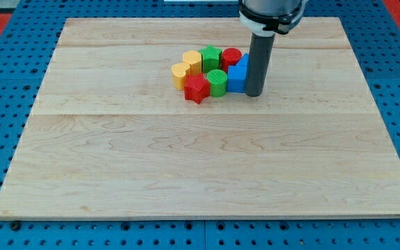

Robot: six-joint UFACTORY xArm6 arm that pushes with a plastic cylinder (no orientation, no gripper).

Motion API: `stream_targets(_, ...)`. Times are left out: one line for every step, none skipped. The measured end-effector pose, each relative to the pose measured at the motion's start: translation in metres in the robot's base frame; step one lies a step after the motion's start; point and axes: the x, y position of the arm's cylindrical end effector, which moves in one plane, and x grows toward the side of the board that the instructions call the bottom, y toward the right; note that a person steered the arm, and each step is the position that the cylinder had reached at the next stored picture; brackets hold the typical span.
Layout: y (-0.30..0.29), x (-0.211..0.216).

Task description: Point at the blue triangle

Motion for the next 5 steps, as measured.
stream_targets(-0.001,0.000)
stream_targets(0.010,0.001)
stream_targets(0.030,0.001)
stream_targets(0.033,-0.007)
stream_targets(0.035,-0.029)
